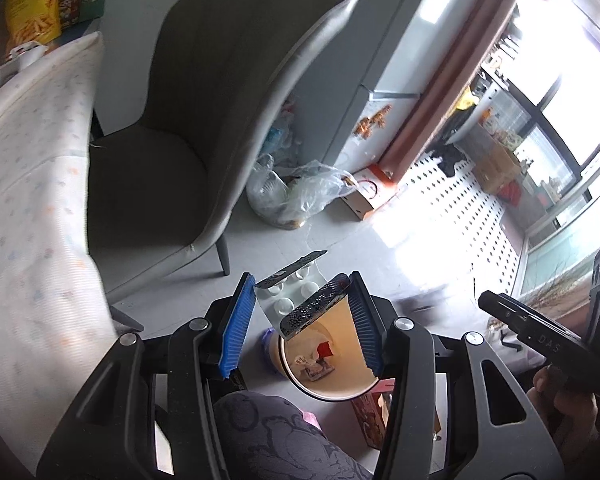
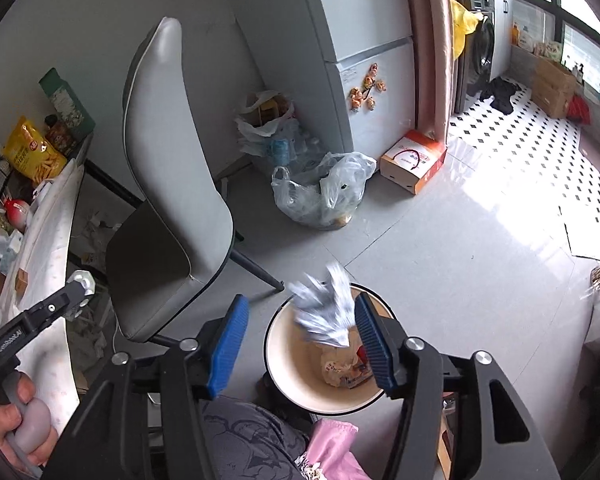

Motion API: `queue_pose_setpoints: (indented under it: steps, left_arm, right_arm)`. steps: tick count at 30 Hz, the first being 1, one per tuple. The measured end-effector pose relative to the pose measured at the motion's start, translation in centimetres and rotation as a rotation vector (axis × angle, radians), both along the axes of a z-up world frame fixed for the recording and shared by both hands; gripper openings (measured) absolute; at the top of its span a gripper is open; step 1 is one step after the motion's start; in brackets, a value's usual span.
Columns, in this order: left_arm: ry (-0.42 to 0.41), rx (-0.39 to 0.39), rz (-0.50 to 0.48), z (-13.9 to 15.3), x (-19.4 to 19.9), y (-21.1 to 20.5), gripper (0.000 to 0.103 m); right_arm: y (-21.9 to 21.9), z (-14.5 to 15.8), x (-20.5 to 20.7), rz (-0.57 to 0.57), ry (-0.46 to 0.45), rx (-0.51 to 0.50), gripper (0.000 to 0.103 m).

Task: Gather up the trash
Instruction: 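Open the right gripper to drop the foil ball while the left gripper releases the blister pack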

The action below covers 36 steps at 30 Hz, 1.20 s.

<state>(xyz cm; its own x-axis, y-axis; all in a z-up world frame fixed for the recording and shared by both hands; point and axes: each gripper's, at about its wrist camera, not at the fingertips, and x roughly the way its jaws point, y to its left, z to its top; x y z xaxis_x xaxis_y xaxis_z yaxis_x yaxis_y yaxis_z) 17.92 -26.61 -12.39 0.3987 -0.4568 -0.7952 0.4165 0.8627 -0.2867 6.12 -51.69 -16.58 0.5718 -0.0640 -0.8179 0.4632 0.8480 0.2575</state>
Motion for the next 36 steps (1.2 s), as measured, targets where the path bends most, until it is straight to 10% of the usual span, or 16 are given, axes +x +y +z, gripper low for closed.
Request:
queue_pose_setpoints:
  steps: [20, 25, 36]
  left_arm:
    - [0.076, 0.009, -0.206, -2.5, -1.8, -8.3, 0.051]
    - [0.069, -0.028, -0.226, -2.3, -1.6, -9.2, 0.094]
    - [0.055, -0.049, -0.045, -0.1, 1.0, -2.3, 0.097]
  right_arm:
    - [-4.7, 2.6, -5.5, -0.144, -0.074, -0.001, 0.064]
    - [-5.9, 2.4, -6.5, -0.186, -0.079, 0.009, 0.064]
    - [-3.1, 2.5, -4.4, -0.105, -0.098, 0.019, 0.075]
